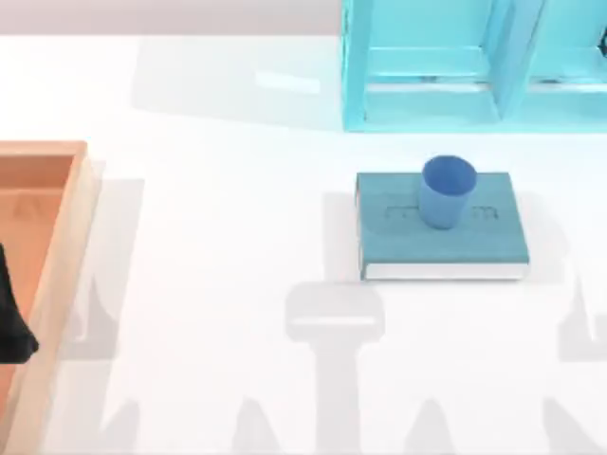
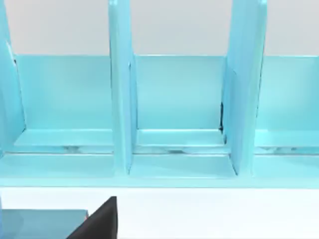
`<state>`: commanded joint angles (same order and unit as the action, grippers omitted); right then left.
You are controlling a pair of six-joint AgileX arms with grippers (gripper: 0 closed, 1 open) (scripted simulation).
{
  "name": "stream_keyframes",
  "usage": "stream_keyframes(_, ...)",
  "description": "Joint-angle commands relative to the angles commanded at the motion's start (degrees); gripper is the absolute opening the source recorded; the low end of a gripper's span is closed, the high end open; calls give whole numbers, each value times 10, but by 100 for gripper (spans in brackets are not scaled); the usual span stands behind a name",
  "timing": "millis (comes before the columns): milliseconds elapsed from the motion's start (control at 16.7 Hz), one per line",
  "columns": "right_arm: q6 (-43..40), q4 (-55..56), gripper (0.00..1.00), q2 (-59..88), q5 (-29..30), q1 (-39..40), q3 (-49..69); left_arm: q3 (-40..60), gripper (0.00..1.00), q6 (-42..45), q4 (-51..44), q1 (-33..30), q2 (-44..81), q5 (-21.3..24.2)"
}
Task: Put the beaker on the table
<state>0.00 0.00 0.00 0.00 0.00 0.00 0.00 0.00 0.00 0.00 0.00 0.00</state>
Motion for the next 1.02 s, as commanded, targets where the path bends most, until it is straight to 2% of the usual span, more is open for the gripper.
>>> stream_keyframes(240, 6, -15, 100, 16, -1, 3, 14, 0, 100, 0, 0, 0, 0, 0)
stream_keyframes(420, 28, -74, 100, 83, -3, 14, 72, 0, 100, 0, 0, 0, 0, 0)
stream_keyframes(720, 86, -249, 100, 298, -2, 45, 244, 0, 100, 0, 0, 0, 0, 0)
stream_keyframes(1020, 147, -475, 100, 587, 4, 86, 480, 0, 100, 0, 0, 0, 0, 0)
